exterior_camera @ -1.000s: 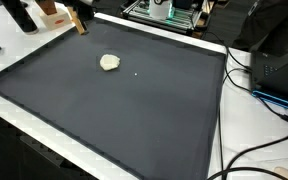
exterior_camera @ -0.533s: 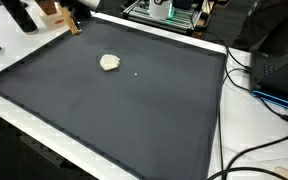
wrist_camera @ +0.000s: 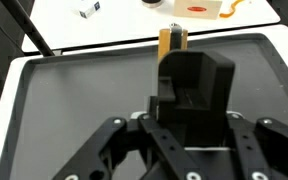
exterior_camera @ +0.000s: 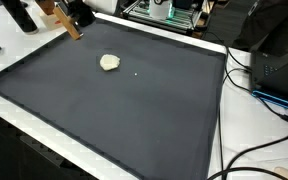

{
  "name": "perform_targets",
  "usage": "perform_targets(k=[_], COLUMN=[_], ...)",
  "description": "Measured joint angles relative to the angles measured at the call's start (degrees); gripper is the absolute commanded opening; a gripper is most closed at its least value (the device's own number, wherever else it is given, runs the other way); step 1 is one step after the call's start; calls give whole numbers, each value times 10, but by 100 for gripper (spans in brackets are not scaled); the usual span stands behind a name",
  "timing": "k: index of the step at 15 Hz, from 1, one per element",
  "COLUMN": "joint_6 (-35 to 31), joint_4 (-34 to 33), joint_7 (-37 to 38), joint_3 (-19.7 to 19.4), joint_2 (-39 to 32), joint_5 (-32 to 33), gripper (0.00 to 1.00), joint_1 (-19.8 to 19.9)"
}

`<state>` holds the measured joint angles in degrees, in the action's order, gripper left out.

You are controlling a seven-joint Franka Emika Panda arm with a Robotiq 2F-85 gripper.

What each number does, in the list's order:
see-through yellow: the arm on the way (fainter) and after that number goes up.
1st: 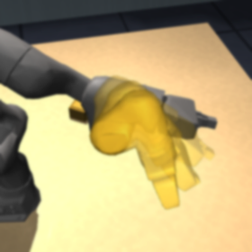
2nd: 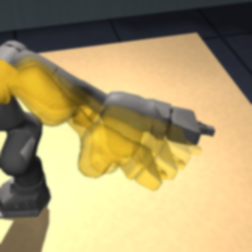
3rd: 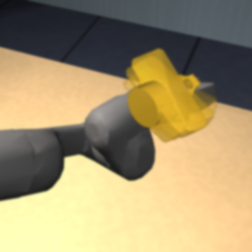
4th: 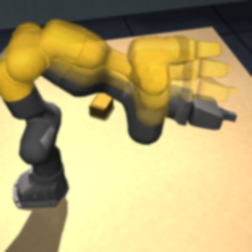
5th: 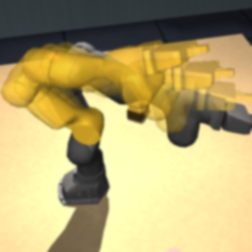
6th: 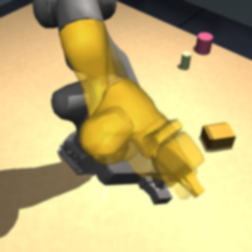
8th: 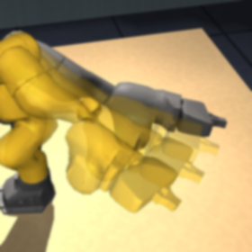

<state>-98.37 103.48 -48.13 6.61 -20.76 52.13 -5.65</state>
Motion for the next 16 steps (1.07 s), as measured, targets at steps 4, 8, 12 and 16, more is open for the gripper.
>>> perform_targets(k=[4,8,12,16], joint_6=[-7,-12,-30,-78], joint_4=[1,1,3,7], joint_7=[-39,-64,-98,-143], joint_3=[4,6,7,7], joint_2=[-4,-7,-8,-8], joint_5=[0,0,1,6], gripper=[24,24,24,24], joint_1=[0,0,0,1])
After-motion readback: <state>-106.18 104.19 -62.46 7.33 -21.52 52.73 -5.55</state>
